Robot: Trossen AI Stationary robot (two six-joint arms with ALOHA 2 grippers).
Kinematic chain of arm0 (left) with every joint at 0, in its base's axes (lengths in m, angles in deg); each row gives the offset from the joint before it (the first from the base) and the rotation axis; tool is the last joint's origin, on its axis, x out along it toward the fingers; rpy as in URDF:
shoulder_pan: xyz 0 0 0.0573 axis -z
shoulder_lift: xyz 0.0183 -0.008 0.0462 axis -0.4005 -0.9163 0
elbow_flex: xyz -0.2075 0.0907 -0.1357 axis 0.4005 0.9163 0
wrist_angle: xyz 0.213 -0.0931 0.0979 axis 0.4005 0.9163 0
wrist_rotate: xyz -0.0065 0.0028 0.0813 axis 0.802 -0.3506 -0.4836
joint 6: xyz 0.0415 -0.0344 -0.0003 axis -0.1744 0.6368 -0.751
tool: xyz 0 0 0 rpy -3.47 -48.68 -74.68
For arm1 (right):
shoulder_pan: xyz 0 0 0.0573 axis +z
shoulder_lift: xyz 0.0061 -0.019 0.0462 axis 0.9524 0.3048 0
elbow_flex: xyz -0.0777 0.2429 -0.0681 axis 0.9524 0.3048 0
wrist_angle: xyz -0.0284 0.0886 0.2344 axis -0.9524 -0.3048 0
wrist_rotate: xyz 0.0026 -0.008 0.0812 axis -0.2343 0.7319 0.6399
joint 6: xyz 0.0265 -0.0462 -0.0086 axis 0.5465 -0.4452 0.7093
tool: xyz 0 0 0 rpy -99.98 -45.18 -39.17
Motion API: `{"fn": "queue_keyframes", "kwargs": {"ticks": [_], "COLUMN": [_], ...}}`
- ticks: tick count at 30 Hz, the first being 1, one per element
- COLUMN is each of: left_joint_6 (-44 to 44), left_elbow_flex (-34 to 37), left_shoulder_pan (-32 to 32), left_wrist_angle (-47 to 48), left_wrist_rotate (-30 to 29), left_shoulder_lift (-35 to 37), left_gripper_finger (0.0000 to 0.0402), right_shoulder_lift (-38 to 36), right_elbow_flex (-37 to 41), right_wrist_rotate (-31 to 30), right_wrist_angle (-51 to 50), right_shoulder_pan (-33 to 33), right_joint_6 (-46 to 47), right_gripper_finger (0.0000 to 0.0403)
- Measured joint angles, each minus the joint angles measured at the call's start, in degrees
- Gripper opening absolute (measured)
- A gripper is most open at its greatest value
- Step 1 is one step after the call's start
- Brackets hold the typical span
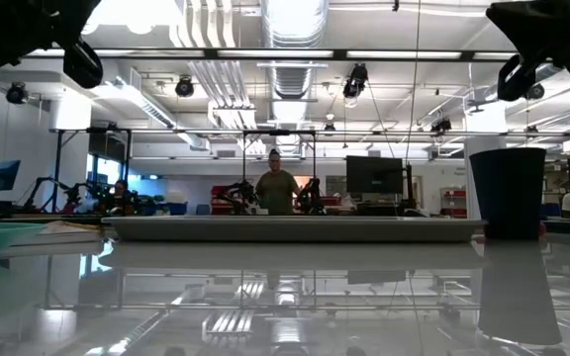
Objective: Pick and place plate/cup/fork/spoon on tray
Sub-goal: Put the green plate on the gray serving tray
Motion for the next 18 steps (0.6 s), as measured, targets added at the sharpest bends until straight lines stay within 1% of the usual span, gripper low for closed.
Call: {"fn": "queue_keyframes", "kwargs": {"ticks": [5, 9, 12, 15, 18], "left_joint_6": [8.65, 9.17, 9.24, 9.29, 10.67], "left_elbow_flex": [0.0, -0.46, -2.19, -4.87, -8.38], "left_shoulder_pan": [0.0, 0.0, 0.0, 0.03, 0.04], "left_wrist_angle": [-2.22, -2.32, -2.24, -2.48, -2.22], "left_wrist_rotate": [-1.14, -3.9, -7.37, -7.48, -5.32], "left_shoulder_lift": [-4.47, -7.96, -11.1, -15.03, -19.97], "left_gripper_finger": [0.0, 0.0, 0.0, 0.0, 0.0], "right_shoulder_lift": [-0.04, 0.09, 0.24, 1.06, 1.89], "right_elbow_flex": [-0.13, -2.37, -3.48, -4.36, -5.36], "right_wrist_rotate": [-0.18, -1.25, -1.42, -1.46, -1.54], "right_wrist_angle": [0.36, -0.06, -0.11, -0.26, 0.05], "right_shoulder_pan": [0.0, 0.0, 0.0, 0.0, 0.0], "right_joint_6": [-8.19, -8.92, -8.96, -10.2, -11.77], "right_gripper_finger": [0.0009, 0.0009, 0.0009, 0.0009, 0.0009]}}
